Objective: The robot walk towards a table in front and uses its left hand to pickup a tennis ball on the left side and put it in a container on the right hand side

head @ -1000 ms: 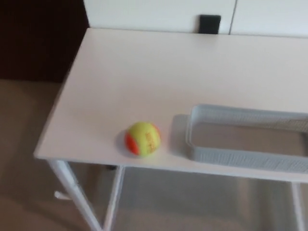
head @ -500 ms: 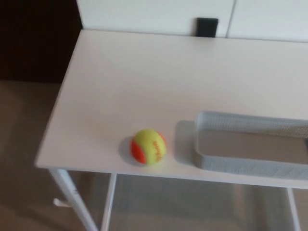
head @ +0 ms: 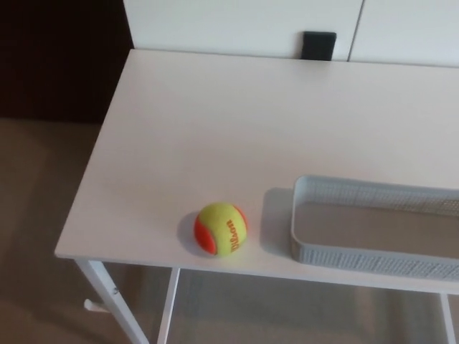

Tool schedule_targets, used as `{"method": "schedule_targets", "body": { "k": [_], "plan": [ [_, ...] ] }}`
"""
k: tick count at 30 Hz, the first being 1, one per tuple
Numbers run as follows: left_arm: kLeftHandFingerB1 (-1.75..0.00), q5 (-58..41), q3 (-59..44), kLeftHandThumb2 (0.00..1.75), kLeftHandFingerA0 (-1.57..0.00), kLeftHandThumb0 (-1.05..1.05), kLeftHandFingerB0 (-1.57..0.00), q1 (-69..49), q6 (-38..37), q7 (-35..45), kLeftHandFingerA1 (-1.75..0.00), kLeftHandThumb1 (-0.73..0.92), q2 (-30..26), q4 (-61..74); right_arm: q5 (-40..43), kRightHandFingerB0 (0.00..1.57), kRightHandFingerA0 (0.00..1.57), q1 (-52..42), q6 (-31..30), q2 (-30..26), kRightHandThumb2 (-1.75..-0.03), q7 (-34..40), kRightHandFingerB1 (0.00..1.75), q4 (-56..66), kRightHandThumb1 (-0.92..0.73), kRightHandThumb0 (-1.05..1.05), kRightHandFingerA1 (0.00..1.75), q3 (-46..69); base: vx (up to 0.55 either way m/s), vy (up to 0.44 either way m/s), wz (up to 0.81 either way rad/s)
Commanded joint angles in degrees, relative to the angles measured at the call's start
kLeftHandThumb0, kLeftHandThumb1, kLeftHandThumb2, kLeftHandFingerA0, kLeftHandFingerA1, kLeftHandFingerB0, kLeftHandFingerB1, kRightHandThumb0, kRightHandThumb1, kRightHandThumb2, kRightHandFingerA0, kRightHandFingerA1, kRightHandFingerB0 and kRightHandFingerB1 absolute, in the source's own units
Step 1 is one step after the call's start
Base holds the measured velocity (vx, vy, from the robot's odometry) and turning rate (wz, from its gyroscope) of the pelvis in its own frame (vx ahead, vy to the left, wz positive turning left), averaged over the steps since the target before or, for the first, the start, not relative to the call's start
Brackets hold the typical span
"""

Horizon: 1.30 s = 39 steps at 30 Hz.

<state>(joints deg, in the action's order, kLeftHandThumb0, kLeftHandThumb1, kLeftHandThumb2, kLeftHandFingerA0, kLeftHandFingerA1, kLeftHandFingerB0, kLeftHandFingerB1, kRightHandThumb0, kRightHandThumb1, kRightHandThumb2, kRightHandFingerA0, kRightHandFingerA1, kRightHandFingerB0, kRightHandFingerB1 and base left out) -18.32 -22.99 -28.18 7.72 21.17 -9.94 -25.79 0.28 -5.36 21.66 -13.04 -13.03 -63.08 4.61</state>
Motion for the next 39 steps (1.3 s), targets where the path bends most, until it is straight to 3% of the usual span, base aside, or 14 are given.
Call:
{"method": "schedule_targets", "body": {
  "k": [1,4,10,12,16,17,19,24,28,29,33,37,38,39],
  "plan": [
    [-0.48,0.0,0.0,0.90,-0.27,0.12,-0.15,-0.6,-0.4,-0.2,-0.54,0.49,-0.4,1.4,-0.2,0.48,0.68,0.2,-0.1,-0.5,-0.69,-0.3,0.52,-0.1,-0.44,-0.34,0.59,0.0,0.00,0.000,0.00],
    [-0.48,0.0,0.0,0.90,-0.27,0.12,-0.15,-0.7,-0.3,-0.2,-0.54,0.49,-0.4,1.6,-0.2,0.48,0.68,0.2,-0.1,-0.5,-0.69,-0.3,0.52,-0.1,-0.44,-0.34,0.59,0.0,0.00,0.000,0.00],
    [-0.48,-6.8,-9.6,0.91,-0.27,0.13,-0.16,-3.6,-0.2,-5.3,-0.55,0.48,5.0,15.9,-0.5,0.49,0.71,-0.4,0.1,-0.5,-0.70,0.0,0.52,-0.1,-0.44,-0.35,0.60,-0.3,0.00,0.000,0.00],
    [-0.48,-8.5,-12.5,0.90,-0.22,0.15,-0.12,-4.6,-3.2,-6.4,-0.54,0.46,3.9,38.0,-0.7,0.48,0.70,0.8,-0.5,-1.3,-0.69,0.3,0.52,-1.0,-0.44,-0.34,0.59,-0.2,0.00,0.000,0.00],
    [-0.48,-8.7,-13.3,0.90,-0.22,0.15,-0.12,-4.3,-2.2,-6.7,-0.54,0.46,4.0,41.8,-0.5,0.48,0.70,0.9,-0.6,-1.3,-0.69,0.3,0.52,-1.1,-0.44,-0.34,0.59,-0.1,0.00,0.000,0.00],
    [-0.37,-6.6,-13.3,0.54,-0.26,0.04,-0.18,-2.8,-2.9,-6.8,-0.47,0.51,1.5,48.5,-0.3,0.49,0.71,1.2,-0.8,-1.2,-0.70,0.2,0.52,-1.1,-0.43,-0.36,0.61,0.0,0.00,0.000,0.00],
    [-0.39,-2.5,-11.9,0.52,-0.21,-0.03,-0.13,2.6,-3.4,-6.3,-0.51,0.46,-4.8,61.4,-0.3,0.50,0.73,1.7,-1.5,-0.9,-0.70,0.6,0.52,-1.2,-0.44,-0.35,0.60,0.0,0.00,0.000,0.00],
    [-0.40,1.6,-3.8,0.53,-0.14,0.08,-0.11,13.8,0.0,-2.9,-0.51,0.41,-11.7,64.7,-0.2,0.50,0.70,1.9,-2.3,-0.8,-0.69,0.7,0.51,-0.6,-0.43,-0.35,0.59,0.1,0.00,0.000,0.00],
    [-0.39,4.3,2.4,0.50,-0.18,0.06,-0.17,20.5,3.5,-3.7,-0.51,0.36,-13.2,64.2,-0.1,0.49,0.70,3.0,-2.5,-0.6,-0.71,0.5,0.52,-0.8,-0.43,-0.37,0.60,0.0,0.00,0.000,0.00],
    [-0.54,6.3,6.2,0.76,-0.16,0.01,-0.11,23.9,4.6,-3.7,-0.58,0.19,-13.5,62.9,-0.2,0.49,0.70,3.4,-2.8,-0.5,-0.70,0.9,0.51,-0.7,-0.43,-0.38,0.59,0.0,0.00,0.000,0.00],
    [-0.55,10.7,14.7,0.73,-0.15,-0.12,-0.13,29.7,6.0,-3.6,-0.57,0.11,-14.9,59.8,-0.2,0.49,0.69,3.9,-2.2,-0.4,-0.71,0.3,0.52,-0.8,-0.43,-0.38,0.60,-0.1,0.00,0.000,0.00],
    [-0.54,12.5,21.6,0.72,-0.13,-0.08,-0.11,34.4,9.3,-3.9,-0.56,0.10,-15.5,56.9,-0.1,0.49,0.72,4.2,-2.0,-0.3,-0.71,0.1,0.53,-1.0,-0.42,-0.37,0.61,0.0,0.00,0.000,0.00],
    [-0.52,13.4,24.0,0.70,-0.11,-0.05,-0.08,36.0,10.4,-3.7,-0.56,0.09,-15.7,55.7,0.0,0.55,0.79,4.3,-1.9,-0.3,-0.55,0.2,0.44,-1.1,-0.52,-0.28,0.52,0.0,0.00,0.000,0.00],
    [-0.52,14.5,26.3,0.70,-0.11,-0.05,-0.08,37.5,11.4,-3.6,-0.56,0.09,-15.8,54.5,-0.1,0.55,0.79,4.4,-1.9,-0.3,-0.55,0.3,0.44,-1.2,-0.52,-0.28,0.52,0.0,0.00,0.000,0.00]
  ]
}}
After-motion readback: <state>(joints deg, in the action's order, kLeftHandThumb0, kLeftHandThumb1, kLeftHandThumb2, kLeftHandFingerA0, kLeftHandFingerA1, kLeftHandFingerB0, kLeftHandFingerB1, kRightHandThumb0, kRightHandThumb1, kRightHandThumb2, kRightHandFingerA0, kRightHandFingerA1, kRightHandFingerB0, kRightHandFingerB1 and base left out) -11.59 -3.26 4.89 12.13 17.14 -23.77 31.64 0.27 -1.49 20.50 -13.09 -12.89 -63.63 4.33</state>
